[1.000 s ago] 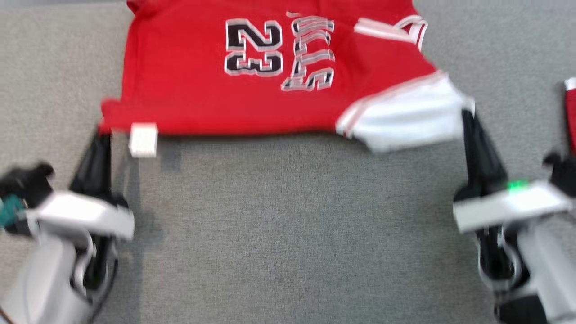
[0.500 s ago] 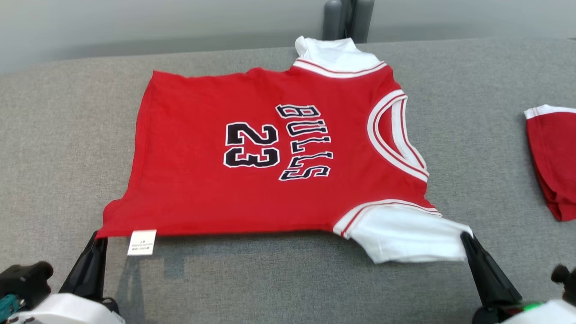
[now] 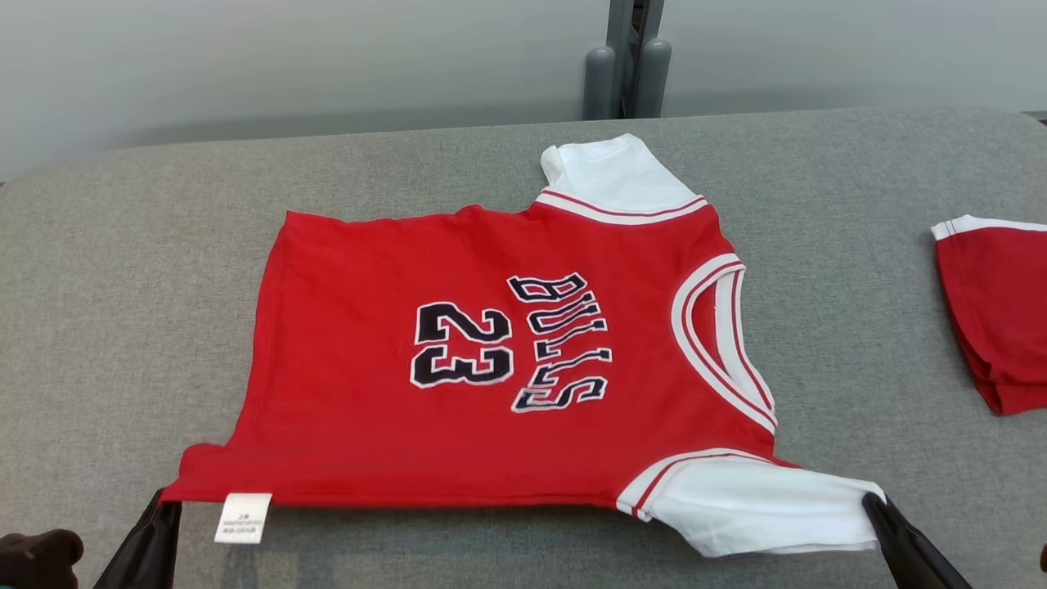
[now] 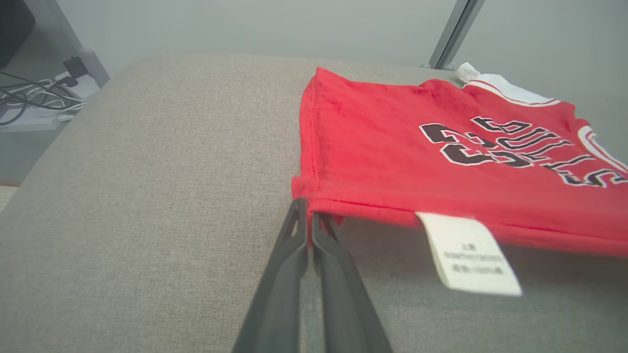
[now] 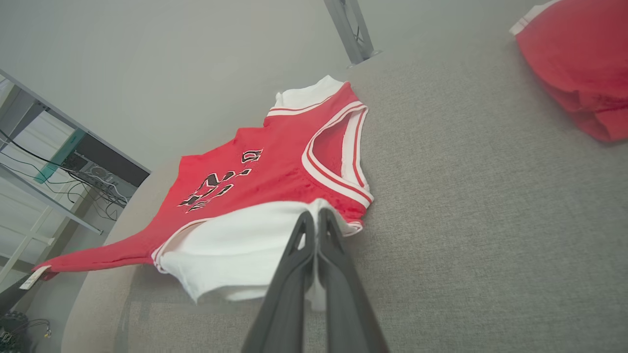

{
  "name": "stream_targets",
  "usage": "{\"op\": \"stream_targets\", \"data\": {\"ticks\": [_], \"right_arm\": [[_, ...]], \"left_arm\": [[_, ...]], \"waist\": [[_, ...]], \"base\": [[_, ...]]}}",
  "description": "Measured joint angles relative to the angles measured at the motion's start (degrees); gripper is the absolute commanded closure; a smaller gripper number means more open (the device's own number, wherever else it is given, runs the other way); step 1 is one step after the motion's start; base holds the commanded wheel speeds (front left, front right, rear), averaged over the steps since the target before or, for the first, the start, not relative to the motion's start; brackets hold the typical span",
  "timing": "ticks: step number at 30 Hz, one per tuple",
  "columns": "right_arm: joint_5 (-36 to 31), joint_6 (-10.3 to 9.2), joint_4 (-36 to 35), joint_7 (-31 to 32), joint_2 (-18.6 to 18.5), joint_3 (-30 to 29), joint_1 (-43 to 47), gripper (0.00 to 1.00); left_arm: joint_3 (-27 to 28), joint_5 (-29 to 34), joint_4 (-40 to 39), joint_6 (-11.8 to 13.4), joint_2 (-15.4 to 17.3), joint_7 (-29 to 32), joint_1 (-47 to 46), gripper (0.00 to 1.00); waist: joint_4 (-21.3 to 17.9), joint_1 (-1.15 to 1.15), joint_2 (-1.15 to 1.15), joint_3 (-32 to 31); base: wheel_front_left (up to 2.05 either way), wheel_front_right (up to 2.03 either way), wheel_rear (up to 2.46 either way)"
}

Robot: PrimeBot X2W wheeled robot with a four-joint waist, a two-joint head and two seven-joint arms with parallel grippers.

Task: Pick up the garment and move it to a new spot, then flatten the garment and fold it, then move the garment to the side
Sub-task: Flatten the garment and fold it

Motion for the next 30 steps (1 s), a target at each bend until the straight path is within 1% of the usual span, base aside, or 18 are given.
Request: {"op": "stream_targets", "data": {"ticks": [6, 11, 15, 17, 19, 21, 22, 23, 26, 30], "right_arm": [[-0.5, 0.0, 0.0, 3.5, 0.3, -0.4, -1.6, 1.0], [-1.4, 0.0, 1.5, 7.3, 0.4, -0.5, -6.3, 1.0], [-1.5, 0.0, 3.5, 10.7, 0.3, -0.2, -12.8, 1.0], [-2.4, 0.0, 4.9, 12.4, -0.8, -0.3, -16.3, 1.0], [-1.7, -0.01, 6.5, 13.9, -1.0, -0.1, -20.4, 1.0], [-2.2, 0.0, 8.6, 15.2, -2.1, 0.1, -24.3, 1.0], [-1.4, -0.01, 9.6, 15.8, -2.1, 0.1, -26.1, 1.0], [-1.4, -0.01, 9.6, 15.8, -2.1, 0.1, -26.1, 1.0], [-1.7, 0.0, 13.2, 17.4, -2.8, 1.0, -30.6, 1.0], [-1.1, 0.0, 17.2, 17.8, -2.9, 1.5, -34.8, 1.0]], "left_arm": [[-0.9, 0.0, -1.0, 0.0, 1.5, 2.9, -0.6, 1.0], [-1.9, -0.4, -0.2, -1.6, 2.6, 5.3, -3.8, 1.0], [-2.7, -1.1, 1.7, -3.9, 3.8, 7.5, -7.7, 1.0], [-2.9, -1.8, 2.8, -5.2, 4.3, 8.4, -9.9, 1.0], [-3.4, -2.1, 4.4, -6.5, 4.7, 9.4, -12.4, 1.0], [-3.7, -2.5, 6.0, -7.7, 4.8, 10.0, -14.9, 1.0], [-3.9, -2.7, 6.8, -8.3, 4.7, 10.3, -16.0, 1.0], [-3.9, -2.7, 6.8, -8.3, 4.7, 10.3, -16.0, 1.0], [-4.6, -3.0, 9.7, -10.2, 4.6, 10.9, -19.4, 1.0], [-5.8, -3.7, 13.6, -12.4, 3.3, 10.8, -22.9, 1.0]], "waist": [[0.1, 0.0, 0.0, 1.1], [0.1, 0.0, 0.0, 2.9], [0.2, 0.0, 0.0, 5.3], [0.2, 0.0, 0.0, 6.7], [0.3, 0.0, 0.0, 8.3], [0.4, 0.0, 0.0, 9.9], [0.4, 0.0, 0.0, 10.7], [0.4, 0.0, 0.0, 10.7], [0.6, 0.0, 0.0, 12.9], [1.1, 0.0, 0.0, 15.1]], "base": [[0.0, 0.0, 0.0], [0.0, 0.0, 0.0], [0.0, 0.0, 0.0], [0.0, 0.0, 0.0], [0.0, 0.0, 0.0], [0.0, 0.0, 0.0], [0.0, 0.0, 0.0], [0.0, 0.0, 0.0], [0.0, 0.0, 0.0], [0.0, 0.0, 0.0]]}}
